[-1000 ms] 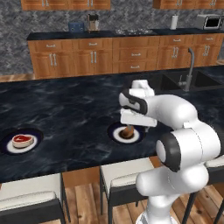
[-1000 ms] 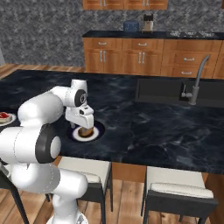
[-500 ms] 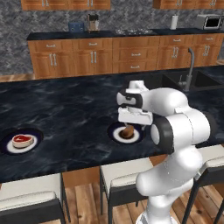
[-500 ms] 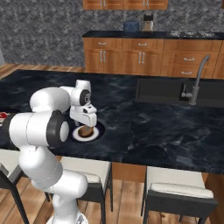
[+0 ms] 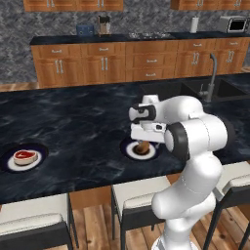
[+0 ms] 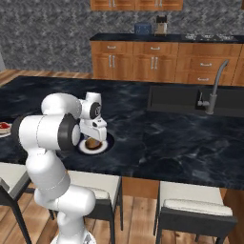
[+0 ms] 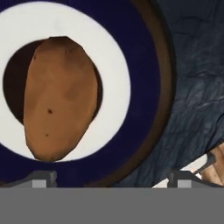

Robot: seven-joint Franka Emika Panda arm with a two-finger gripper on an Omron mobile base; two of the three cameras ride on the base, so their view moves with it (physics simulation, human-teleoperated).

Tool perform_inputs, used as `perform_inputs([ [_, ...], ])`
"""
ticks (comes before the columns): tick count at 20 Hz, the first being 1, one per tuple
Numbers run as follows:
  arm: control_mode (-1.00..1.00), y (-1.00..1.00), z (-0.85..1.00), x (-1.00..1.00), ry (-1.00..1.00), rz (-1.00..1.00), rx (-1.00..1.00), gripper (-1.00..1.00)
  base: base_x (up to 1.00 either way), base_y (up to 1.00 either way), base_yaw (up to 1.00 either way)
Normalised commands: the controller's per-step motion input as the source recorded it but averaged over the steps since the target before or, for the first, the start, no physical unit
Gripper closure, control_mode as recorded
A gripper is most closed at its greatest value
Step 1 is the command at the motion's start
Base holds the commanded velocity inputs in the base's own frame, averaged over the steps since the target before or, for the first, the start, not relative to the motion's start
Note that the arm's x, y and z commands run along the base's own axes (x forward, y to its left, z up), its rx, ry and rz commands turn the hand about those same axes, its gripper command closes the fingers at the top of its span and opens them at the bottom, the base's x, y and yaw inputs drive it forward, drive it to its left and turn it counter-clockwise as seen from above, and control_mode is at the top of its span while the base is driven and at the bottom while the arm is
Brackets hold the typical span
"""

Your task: Transport the steak and potato to the fridge. Place the steak on the rack containing meat and place the potato on the rack containing the vegetable, ensuring meats and vegetables are on different racks.

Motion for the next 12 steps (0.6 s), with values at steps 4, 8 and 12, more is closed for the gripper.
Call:
perform_inputs([
  [4,-1.0,0.08,-0.24,0.26,0.0,-0.06,0.0,-1.0,0.0,0.0,0.0],
  [8,-1.0,0.18,-0.18,0.3,0.0,-0.08,0.0,-1.0,0.0,0.0,0.0],
  [12,-1.0,0.21,-0.21,0.26,0.0,-0.1,0.0,-1.0,0.0,0.0,0.0],
])
